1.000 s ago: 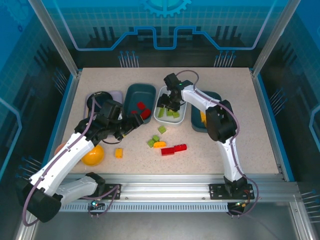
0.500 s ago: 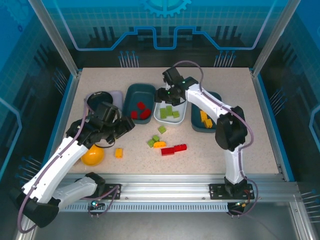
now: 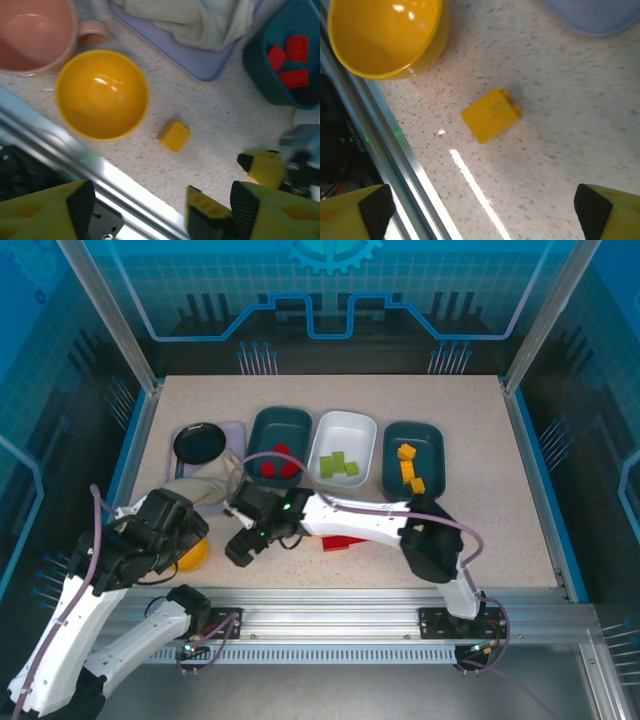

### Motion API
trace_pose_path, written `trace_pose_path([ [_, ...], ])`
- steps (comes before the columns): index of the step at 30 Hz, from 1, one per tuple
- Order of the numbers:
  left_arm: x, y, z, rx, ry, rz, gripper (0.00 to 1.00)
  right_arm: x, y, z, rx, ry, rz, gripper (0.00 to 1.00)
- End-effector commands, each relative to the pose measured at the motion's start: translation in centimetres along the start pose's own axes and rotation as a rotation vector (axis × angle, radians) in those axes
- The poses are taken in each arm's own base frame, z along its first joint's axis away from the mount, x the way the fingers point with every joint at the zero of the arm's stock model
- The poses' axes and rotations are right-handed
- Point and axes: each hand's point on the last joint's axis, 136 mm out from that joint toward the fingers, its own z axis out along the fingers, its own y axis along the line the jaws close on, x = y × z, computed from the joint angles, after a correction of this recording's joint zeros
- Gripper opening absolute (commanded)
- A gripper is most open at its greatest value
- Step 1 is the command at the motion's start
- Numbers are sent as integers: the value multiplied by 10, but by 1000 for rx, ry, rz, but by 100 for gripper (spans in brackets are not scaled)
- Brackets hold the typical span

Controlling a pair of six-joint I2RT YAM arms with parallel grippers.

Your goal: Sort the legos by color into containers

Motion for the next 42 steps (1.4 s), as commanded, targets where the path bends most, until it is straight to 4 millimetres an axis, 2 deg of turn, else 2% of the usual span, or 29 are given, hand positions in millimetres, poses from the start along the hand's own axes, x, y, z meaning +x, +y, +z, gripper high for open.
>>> trace_pose_path([
  [1,-2,21,-9,-61,-19,5,75,-3,-10,22,71,32,139,98],
  [5,0,24,-13,-46,-10,11,75,-1,-9,42,88,46,289,98],
  [9,3,25,-15,-22,1,20,75,-1,-16,55,134,55,393,96],
  [13,5,25,-16,-9,9,33,75,2,-16,72,143,84,439,92],
  [16,5,23,-16,3,12,43,75,4,-15,78,150,96,457,90],
  [19,5,22,-17,11,13,52,75,14,-22,84,191,132,484,86],
  [21,5,20,-17,17,13,56,75,17,-26,86,212,141,493,81],
  [24,5,18,-18,30,13,63,75,16,-28,88,215,140,503,69],
  [30,6,14,-17,45,21,73,74,13,-30,82,225,132,500,36],
  [33,8,9,-15,62,30,83,74,5,-34,67,238,103,481,25],
  [36,16,-8,-9,125,69,108,75,-14,-46,29,279,22,437,23],
  [39,27,-45,-3,269,132,131,75,-30,-76,-28,341,-66,428,21],
  [42,39,-91,3,415,214,156,75,-26,-128,-89,435,-136,458,21],
])
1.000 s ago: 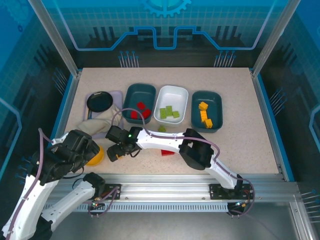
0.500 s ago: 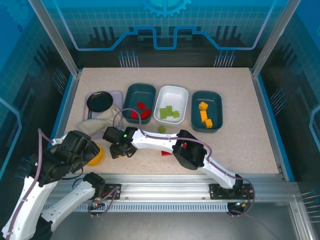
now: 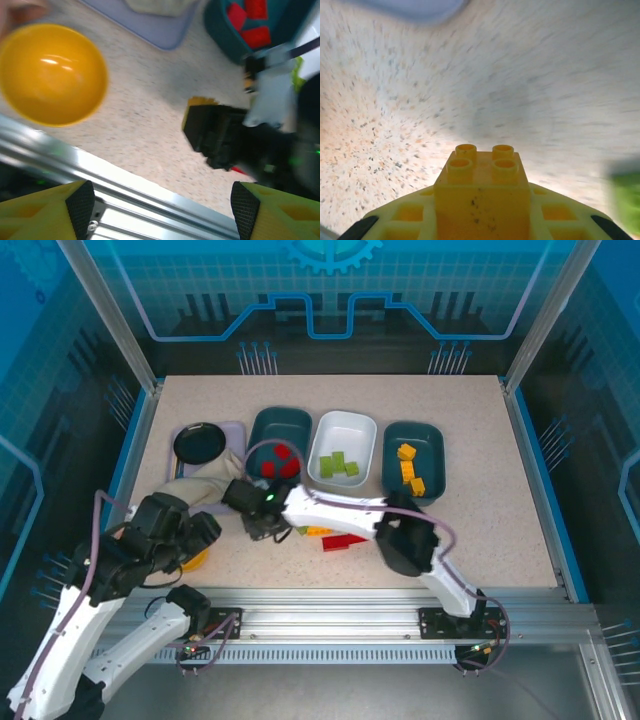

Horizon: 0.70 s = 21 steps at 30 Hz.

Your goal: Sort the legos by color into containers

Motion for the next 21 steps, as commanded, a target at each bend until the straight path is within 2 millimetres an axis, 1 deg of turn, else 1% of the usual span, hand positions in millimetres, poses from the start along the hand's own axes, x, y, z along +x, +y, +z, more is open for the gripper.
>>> trace_pose_path([
  [1,6,-74,16,260,103,69,76,-53,-88,-74,107,-171,66,21],
  [2,7,-90,22,301,129,83,76,-56,-116,-85,136,-182,89,21],
  [3,7,-104,26,333,145,96,76,-55,-140,-91,169,-180,105,21],
  [5,7,-137,38,381,168,135,76,-56,-201,-103,234,-177,169,21],
  [8,8,-180,54,414,196,192,76,-56,-272,-111,293,-158,257,21],
  [11,12,-217,72,422,228,232,77,-54,-328,-110,347,-113,322,21],
  [14,19,-246,90,426,257,252,77,-45,-374,-97,383,-25,393,21],
  [16,25,-259,102,416,275,268,77,-38,-396,-84,410,31,418,22],
  [19,33,-274,116,411,303,282,77,-30,-421,-67,457,83,435,23],
  [21,37,-281,123,405,318,285,77,-26,-433,-56,470,114,452,23],
])
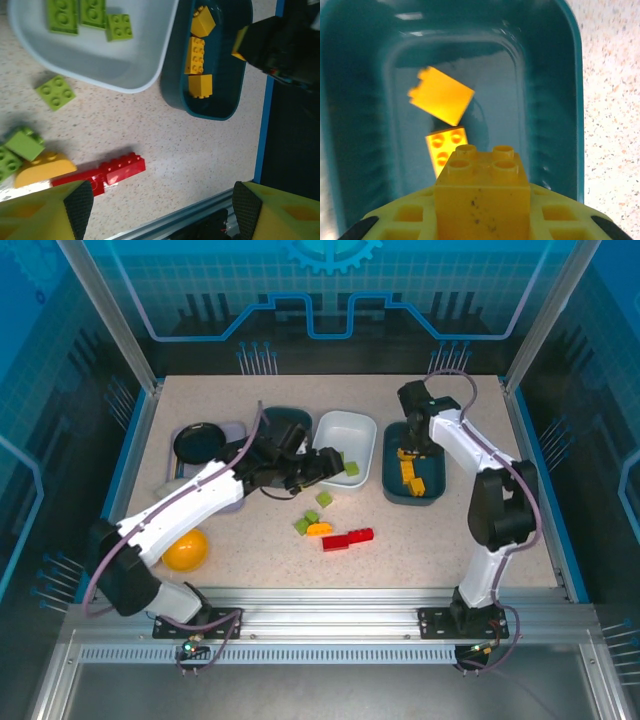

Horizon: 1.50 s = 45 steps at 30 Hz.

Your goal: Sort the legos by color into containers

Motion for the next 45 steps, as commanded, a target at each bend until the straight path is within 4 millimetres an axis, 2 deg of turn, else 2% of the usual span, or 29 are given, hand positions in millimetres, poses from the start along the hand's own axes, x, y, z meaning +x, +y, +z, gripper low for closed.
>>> trace_pose_path([
  [1,-1,-23,8,54,22,40,77,0,-8,18,27,60,-29,23],
  [6,2,-17,25,8,59,22,77,2,-8,43,76,123,-41,25],
  [12,10,-8,36,-31,92,50,77,1,-13,50,113,120,-38,32],
  [14,14,-5,38,-49,108,71,77,1,-13,50,115,121,-38,36],
  [17,19,-1,38,-74,125,107,77,0,-10,46,96,117,-42,49],
  [21,28,11,36,-130,153,152,77,-12,-1,18,51,49,-54,67],
  [26,46,28,37,-187,211,167,77,-28,19,-46,-39,-104,-85,70],
  [29,61,28,41,-198,246,258,77,-22,31,-88,-137,-209,-104,71],
  [32,76,22,49,-205,281,465,77,3,33,-122,-269,-279,-74,73],
  [36,92,21,65,-205,344,750,75,63,25,-148,-438,-309,-45,75],
  [39,98,25,77,-201,375,887,75,115,17,-162,-567,-293,-26,78],
  [41,102,26,86,-179,391,945,75,149,6,-165,-618,-260,8,80],
  [45,111,28,106,-187,410,1069,75,210,-3,-170,-757,-174,40,86],
])
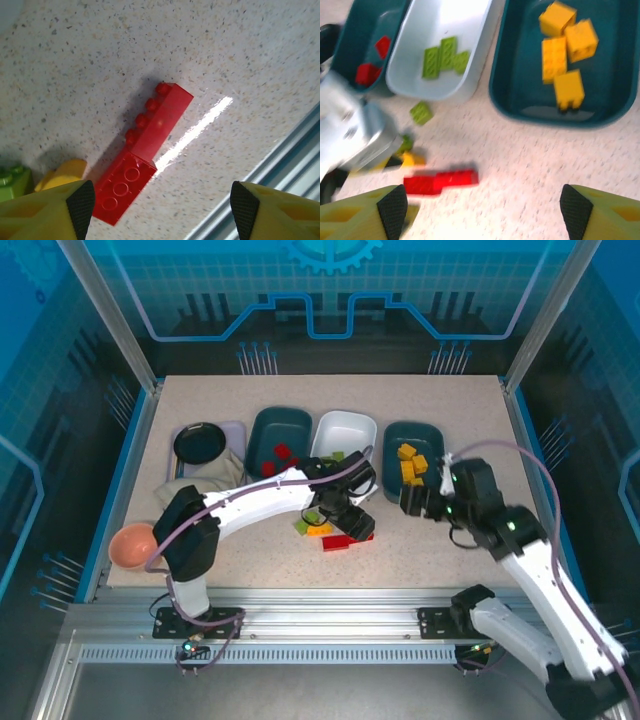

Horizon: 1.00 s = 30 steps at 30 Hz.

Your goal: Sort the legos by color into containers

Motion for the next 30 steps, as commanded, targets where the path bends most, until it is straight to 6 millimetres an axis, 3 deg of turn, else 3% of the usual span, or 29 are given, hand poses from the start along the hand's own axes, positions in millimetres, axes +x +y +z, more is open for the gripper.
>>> trace_pose_path([
  [1,-8,-5,17,-46,3,195,75,54,11,-17,-142,141,98,87],
  [4,-9,0,36,-86,39,223,76,71,10,-29,-169,171,115,87],
  [12,-7,10,72,-122,96,221,75,63,14,-44,-184,127,110,87],
  [15,-2,15,84,-141,115,208,68,63,13,-45,-178,120,114,87],
  [19,-3,13,89,-126,107,196,49,63,11,-45,-170,120,120,87],
  [23,-11,11,83,-126,80,179,27,60,13,-43,-170,121,118,87],
  [27,-30,11,58,-159,-1,151,22,55,17,-38,-179,125,100,86],
  [30,-48,22,23,-176,-85,61,22,48,24,-32,-202,133,75,84],
])
